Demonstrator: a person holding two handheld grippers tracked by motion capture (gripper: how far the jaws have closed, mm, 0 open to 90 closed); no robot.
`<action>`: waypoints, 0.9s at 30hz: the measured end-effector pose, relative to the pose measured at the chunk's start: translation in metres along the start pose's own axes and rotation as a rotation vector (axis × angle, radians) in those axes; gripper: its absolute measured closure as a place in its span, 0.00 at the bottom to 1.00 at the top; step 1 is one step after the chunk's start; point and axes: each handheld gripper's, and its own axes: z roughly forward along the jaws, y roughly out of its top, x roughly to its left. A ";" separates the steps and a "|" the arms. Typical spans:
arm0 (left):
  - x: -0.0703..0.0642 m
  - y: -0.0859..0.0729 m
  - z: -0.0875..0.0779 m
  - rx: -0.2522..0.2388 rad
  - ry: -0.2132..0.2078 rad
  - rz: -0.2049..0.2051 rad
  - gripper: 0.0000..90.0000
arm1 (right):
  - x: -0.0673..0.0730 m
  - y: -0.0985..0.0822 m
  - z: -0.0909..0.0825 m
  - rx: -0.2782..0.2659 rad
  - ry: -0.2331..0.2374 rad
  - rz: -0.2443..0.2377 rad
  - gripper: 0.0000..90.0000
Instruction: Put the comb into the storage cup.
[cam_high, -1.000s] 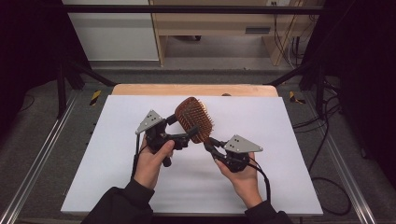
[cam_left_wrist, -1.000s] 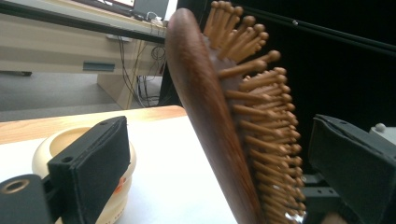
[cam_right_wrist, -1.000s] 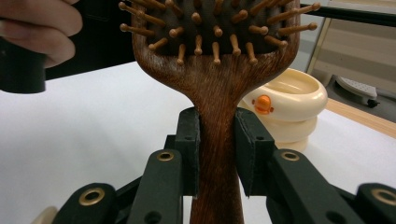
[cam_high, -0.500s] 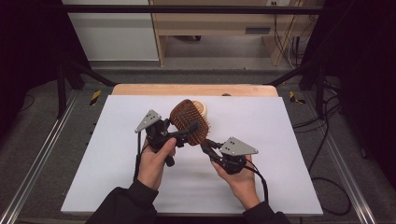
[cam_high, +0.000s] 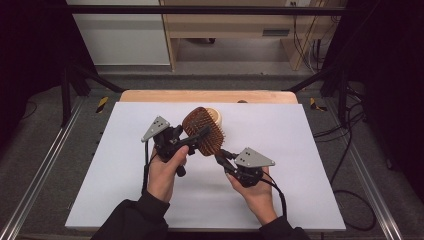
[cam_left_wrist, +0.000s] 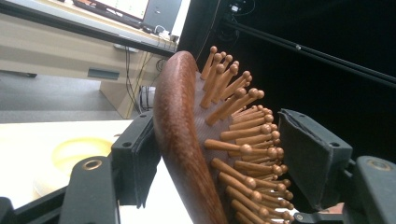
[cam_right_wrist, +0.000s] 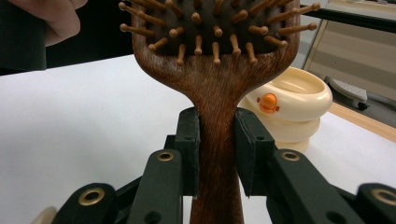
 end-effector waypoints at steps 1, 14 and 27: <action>0.000 0.000 0.000 -0.001 0.002 -0.001 0.35 | 0.001 0.000 0.000 0.001 -0.002 -0.005 0.81; -0.001 0.003 -0.002 -0.007 -0.007 -0.069 0.46 | 0.004 -0.002 0.002 -0.001 0.001 -0.007 0.81; 0.001 0.003 -0.001 0.016 -0.027 -0.123 0.53 | 0.003 -0.004 0.004 0.019 0.006 -0.003 0.81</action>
